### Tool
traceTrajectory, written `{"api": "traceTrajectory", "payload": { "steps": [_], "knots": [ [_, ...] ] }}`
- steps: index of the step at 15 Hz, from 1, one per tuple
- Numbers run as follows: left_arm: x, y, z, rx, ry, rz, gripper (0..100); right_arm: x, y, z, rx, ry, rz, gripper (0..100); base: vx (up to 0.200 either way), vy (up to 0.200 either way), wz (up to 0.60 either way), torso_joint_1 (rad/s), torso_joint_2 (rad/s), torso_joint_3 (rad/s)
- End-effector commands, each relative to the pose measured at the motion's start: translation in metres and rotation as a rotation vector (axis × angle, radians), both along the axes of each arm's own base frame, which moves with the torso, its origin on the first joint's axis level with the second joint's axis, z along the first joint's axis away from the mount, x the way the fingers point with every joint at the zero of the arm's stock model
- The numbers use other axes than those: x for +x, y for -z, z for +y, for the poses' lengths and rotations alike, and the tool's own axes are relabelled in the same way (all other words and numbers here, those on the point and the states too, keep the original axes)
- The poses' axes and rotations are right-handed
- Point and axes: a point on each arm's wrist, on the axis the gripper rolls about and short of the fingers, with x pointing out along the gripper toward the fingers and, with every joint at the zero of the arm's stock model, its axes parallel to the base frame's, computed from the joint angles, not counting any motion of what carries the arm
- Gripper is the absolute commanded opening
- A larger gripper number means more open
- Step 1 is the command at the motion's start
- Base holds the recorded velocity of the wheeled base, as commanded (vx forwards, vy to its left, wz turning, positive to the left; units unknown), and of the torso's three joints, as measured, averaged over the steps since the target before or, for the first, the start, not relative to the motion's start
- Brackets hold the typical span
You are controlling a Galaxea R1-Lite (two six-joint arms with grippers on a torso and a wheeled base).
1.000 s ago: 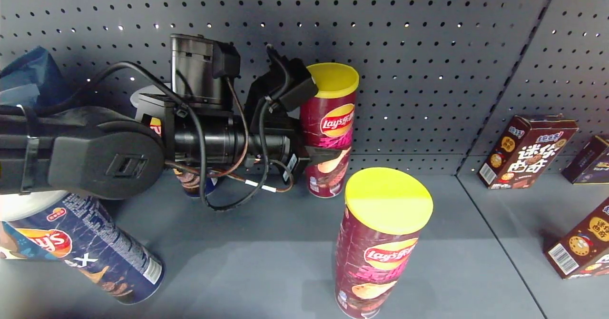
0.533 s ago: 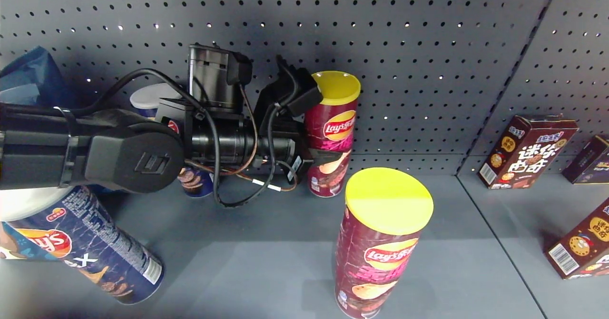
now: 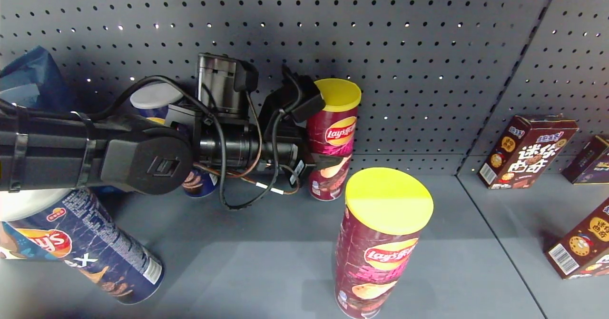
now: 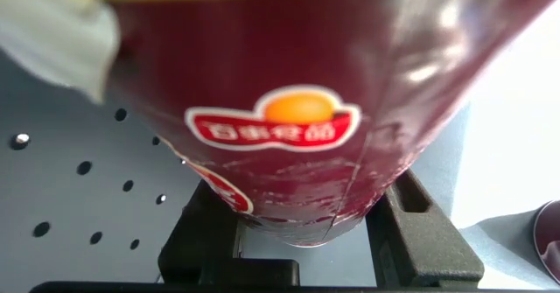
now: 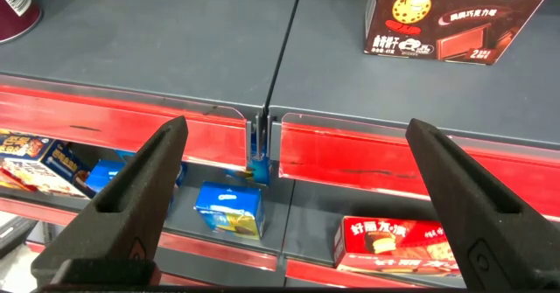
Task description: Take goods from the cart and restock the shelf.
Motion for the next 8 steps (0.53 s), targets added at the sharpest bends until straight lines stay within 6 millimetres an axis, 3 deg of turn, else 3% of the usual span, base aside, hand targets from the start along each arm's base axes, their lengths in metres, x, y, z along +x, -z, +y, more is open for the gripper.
{"api": "traceTrajectory", "payload": {
  "steps": [1, 8],
  "knots": [
    [0.0009, 0.0021, -0.001, 0.003, 0.001, 0.005, 0, 0.0001, 0.0, 0.0, 0.0, -0.001, 0.002, 100, 0.0, 0.0, 0.0, 0.0, 0.0, 0.0],
    [0.0032, 0.01, -0.0066, 0.012, 0.01, 0.021, 0, 0.0001, 0.0, 0.0, 0.0, -0.001, 0.002, 100, 0.0, 0.0, 0.0, 0.0, 0.0, 0.0]
  ]
}}
